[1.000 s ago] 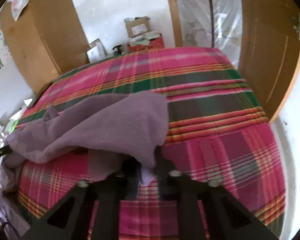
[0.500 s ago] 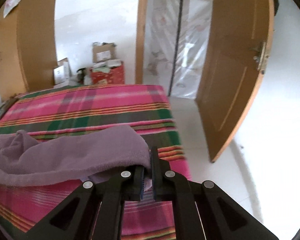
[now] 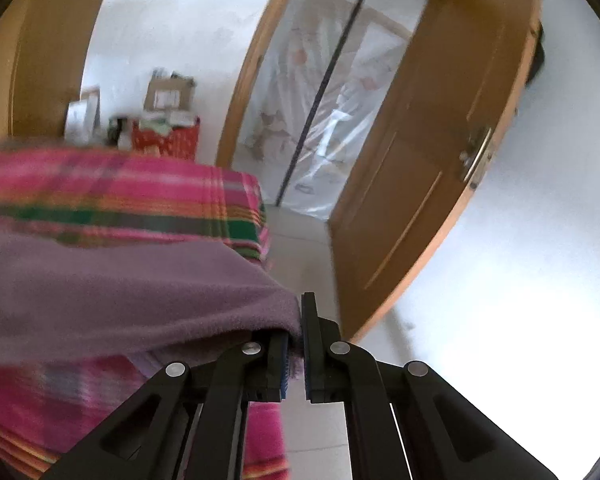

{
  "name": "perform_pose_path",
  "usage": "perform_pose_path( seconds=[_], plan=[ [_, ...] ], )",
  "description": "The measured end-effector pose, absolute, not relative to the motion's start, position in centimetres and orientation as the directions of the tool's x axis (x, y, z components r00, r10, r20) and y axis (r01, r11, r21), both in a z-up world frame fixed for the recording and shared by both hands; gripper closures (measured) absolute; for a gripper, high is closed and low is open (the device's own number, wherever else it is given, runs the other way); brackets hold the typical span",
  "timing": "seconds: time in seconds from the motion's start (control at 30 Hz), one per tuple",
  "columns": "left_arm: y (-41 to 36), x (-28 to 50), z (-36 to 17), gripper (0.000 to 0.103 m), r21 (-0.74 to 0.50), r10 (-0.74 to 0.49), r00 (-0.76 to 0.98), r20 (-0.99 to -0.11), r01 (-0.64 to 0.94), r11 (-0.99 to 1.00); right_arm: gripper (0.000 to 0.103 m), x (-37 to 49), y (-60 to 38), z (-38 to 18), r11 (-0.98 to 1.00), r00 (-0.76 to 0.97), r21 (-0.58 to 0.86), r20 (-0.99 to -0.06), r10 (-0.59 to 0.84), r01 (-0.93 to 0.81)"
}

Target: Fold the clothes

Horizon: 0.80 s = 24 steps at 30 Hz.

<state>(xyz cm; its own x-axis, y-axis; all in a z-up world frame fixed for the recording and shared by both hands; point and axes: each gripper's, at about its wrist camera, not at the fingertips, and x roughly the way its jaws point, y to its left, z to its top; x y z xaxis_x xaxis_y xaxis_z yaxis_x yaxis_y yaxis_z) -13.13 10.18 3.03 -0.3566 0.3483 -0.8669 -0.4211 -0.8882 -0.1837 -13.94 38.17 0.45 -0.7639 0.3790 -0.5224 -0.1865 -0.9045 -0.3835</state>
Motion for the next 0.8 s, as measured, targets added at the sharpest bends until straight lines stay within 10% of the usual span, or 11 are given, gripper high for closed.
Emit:
perform_pose_path(
  seconds=[0.4, 0.8],
  plan=[
    [10.1, -12.8, 2.2, 0.099, -0.179, 0.338, -0.321, -0.885, -0.434, -0.883, 0.097, -14.5, 39.2, -0.8, -0.920, -0.708, -0.358, -0.607, 0.361, -0.162],
    [9.8, -13.4, 1.5, 0.099, -0.205, 0.349, -0.312, -0.884, -0.412, -0.888, 0.081, -12.3, 44.5, -1.4, -0.953, -0.659, 0.204, -0.752, -0.005, -0.225]
  ],
)
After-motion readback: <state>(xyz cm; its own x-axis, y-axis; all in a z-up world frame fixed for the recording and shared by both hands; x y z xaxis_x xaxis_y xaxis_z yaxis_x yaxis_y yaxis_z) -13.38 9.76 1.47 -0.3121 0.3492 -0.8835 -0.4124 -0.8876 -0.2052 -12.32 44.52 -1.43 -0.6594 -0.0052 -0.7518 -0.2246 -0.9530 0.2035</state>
